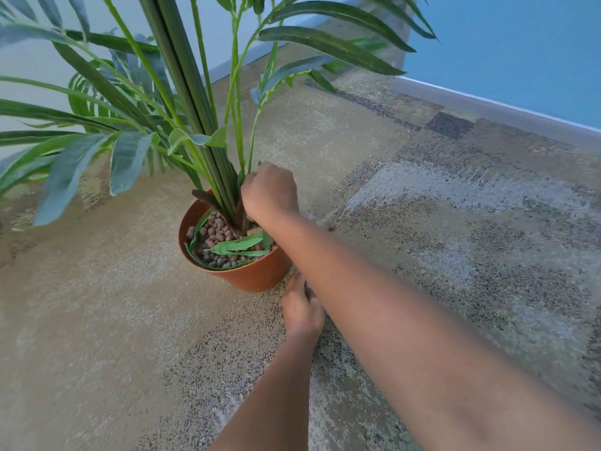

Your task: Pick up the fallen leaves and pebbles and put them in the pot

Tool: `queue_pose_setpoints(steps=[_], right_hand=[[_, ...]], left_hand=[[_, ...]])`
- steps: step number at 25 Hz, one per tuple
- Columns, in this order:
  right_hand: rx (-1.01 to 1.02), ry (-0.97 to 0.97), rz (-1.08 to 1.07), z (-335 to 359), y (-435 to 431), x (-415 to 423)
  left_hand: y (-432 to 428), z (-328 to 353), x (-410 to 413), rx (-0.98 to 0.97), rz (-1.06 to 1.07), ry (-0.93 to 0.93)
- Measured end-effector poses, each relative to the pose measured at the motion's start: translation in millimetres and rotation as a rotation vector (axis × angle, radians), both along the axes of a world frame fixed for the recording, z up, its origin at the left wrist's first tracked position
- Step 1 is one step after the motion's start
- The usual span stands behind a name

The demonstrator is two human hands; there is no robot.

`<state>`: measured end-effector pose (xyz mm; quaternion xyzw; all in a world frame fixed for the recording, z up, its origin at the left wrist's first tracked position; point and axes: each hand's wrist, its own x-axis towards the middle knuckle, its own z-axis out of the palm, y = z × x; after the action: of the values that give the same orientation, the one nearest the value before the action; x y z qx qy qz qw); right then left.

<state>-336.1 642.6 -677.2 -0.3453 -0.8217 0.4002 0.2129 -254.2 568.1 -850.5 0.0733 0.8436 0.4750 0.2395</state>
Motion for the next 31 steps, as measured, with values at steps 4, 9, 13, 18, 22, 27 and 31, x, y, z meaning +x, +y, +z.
queue_pose_setpoints(steps=[4, 9, 13, 18, 22, 27, 31], right_hand=[[-0.073, -0.054, 0.018, -2.8, 2.8, 5.5], [0.017, -0.233, 0.184, 9.9, 19.6, 18.5], [0.096, -0.052, 0.061, 5.8, 65.3, 38.5], [-0.022, -0.328, -0.032, -89.2, 106.5, 59.3], [0.295, -0.600, 0.312, -158.5, 83.9, 62.8], [0.207, -0.300, 0.429, -161.6, 60.2, 44.7], [0.460, -0.489, 0.592, -163.7, 62.8, 39.6]], left_hand=[[0.9, 4.3, 2.8, 0.000, -0.018, 0.061], [3.2, 1.7, 4.5, 0.046, -0.126, 0.165], [2.8, -2.5, 4.3, 0.031, -0.131, 0.210], [1.2, -8.2, 1.8, 0.015, -0.168, 0.166], [0.3, -6.9, 3.1, -0.061, -0.214, 0.264], [-0.5, -4.2, 4.9, -0.066, -0.199, 0.300], [0.8, -0.8, 6.2, -0.020, -0.173, 0.315]])
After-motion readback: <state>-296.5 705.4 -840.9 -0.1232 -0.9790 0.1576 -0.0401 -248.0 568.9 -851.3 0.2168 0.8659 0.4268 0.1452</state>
